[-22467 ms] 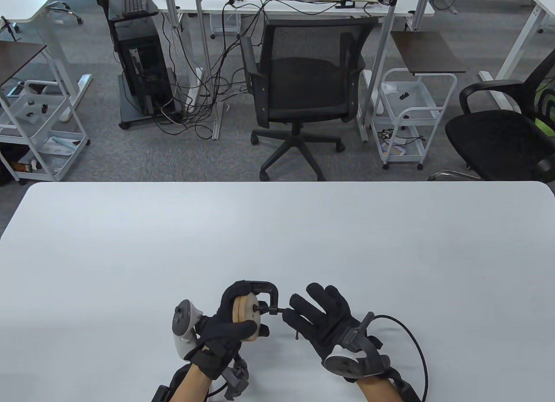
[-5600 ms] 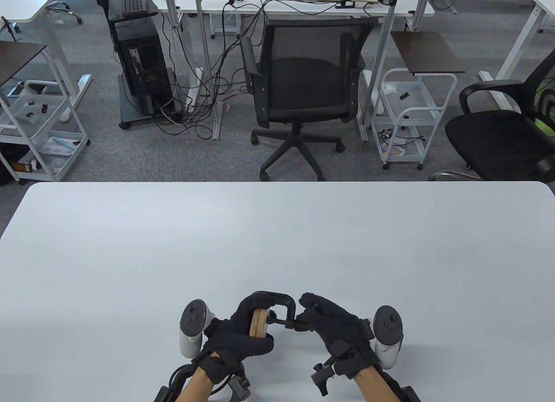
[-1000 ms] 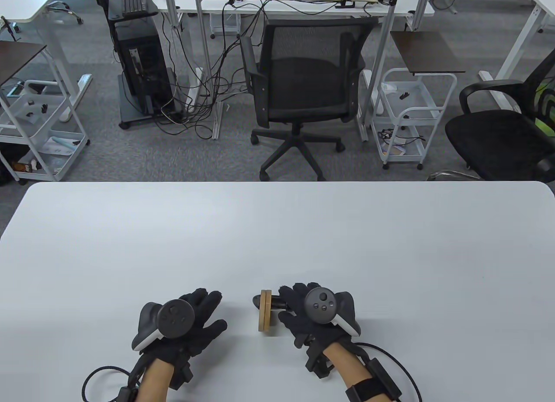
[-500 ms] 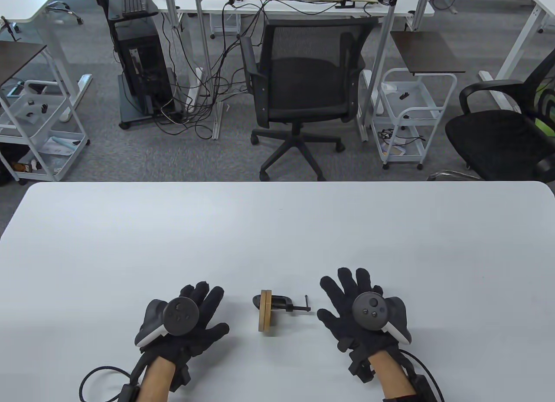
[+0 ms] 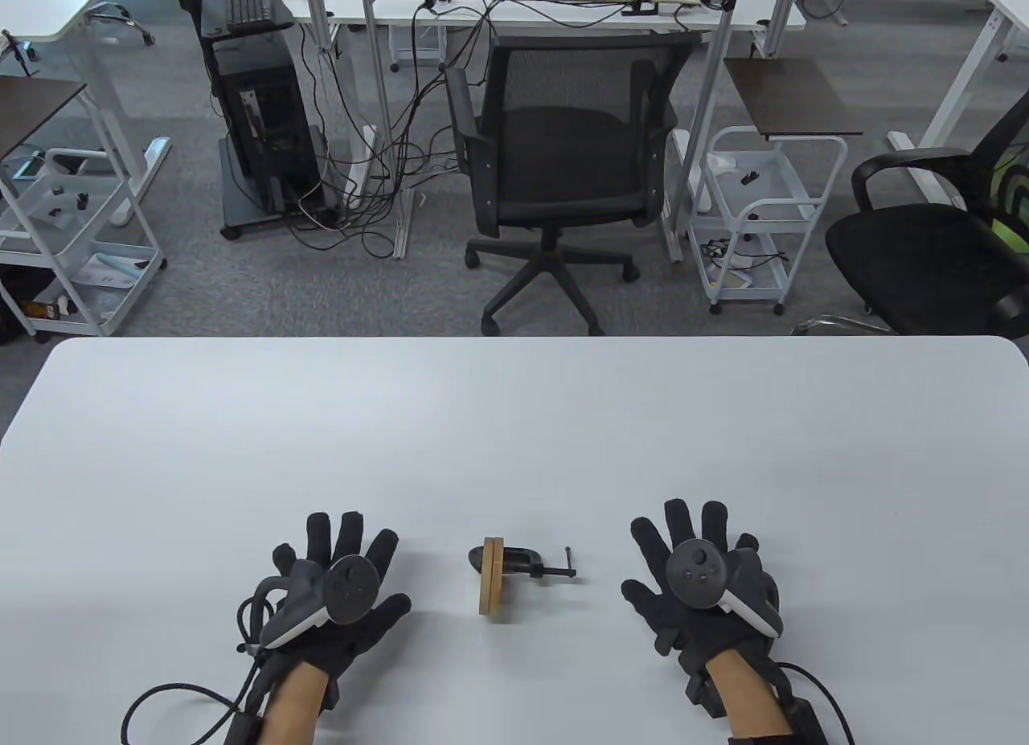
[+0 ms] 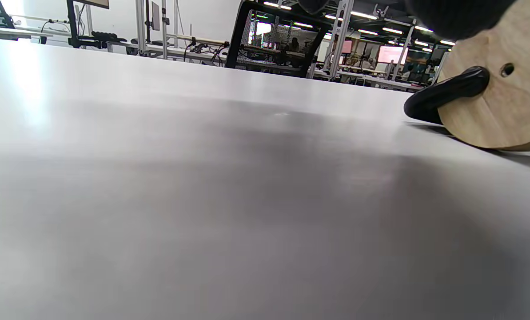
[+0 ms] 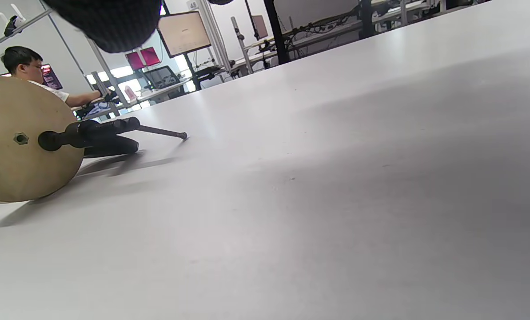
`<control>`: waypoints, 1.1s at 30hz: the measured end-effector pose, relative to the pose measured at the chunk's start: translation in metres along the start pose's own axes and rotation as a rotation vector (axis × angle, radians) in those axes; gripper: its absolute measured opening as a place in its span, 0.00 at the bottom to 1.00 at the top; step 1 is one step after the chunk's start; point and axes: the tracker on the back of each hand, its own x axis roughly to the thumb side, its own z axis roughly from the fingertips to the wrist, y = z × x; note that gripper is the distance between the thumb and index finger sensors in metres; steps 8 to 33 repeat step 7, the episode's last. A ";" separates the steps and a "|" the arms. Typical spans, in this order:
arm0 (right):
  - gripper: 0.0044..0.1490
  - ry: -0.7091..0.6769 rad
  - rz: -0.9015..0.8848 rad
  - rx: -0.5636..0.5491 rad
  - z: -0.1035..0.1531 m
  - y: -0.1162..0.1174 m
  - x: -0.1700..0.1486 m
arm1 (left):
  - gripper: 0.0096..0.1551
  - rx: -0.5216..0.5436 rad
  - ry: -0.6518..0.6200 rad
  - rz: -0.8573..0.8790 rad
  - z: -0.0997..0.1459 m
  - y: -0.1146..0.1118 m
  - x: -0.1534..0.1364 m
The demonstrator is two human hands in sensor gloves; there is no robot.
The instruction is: Screw the clamp shut
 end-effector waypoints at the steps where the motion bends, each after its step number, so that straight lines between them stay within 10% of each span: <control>1: 0.54 0.001 0.000 0.000 0.000 0.000 0.000 | 0.53 0.001 -0.004 0.003 0.000 0.000 0.000; 33: 0.54 0.004 0.003 0.023 -0.001 0.005 0.001 | 0.53 0.000 -0.002 0.025 0.000 0.000 -0.002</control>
